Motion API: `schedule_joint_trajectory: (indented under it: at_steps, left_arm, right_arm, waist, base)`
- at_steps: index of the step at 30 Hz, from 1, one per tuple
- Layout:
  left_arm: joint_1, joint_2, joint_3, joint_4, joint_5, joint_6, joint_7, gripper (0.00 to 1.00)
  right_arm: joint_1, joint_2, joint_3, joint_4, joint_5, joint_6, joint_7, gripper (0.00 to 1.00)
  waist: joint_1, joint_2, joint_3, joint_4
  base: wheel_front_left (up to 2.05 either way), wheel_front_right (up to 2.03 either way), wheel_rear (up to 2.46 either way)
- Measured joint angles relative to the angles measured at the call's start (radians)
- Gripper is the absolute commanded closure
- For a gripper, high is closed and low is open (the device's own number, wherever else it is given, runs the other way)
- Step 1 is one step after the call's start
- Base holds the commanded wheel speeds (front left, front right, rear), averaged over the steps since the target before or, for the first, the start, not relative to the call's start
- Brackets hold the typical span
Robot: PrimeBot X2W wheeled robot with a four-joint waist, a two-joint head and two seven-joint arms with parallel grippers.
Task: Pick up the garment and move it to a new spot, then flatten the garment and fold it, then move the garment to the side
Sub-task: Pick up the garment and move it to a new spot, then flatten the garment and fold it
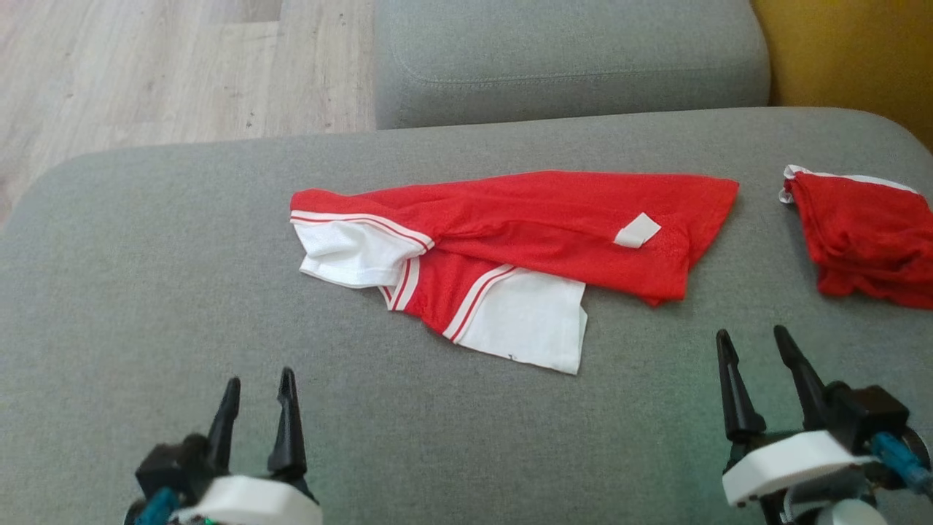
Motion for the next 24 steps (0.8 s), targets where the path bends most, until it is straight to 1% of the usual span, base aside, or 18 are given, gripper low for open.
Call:
schedule_joint_trajectory:
  at_steps: [7, 24]
  left_arm:
    - [0.04, 0.01, -0.007, -0.044, 0.0, 0.023, -0.001, 0.0]
    - [0.045, 0.019, -0.023, -0.054, 0.001, 0.031, 0.002, 0.0]
  right_arm:
    - [0.006, 0.0, 0.007, 0.004, 0.014, 0.0, -0.002, 0.0]
    - [0.005, 0.0, 0.007, 0.012, 0.013, 0.0, -0.005, 0.0]
  waist:
    - [0.0001, 0.0, -0.006, 0.003]
    - [0.0001, 0.0, 0.0, 0.005]
  base:
    - [0.0, 0.0, 0.0]
    - [0.0, 0.0, 0.0]
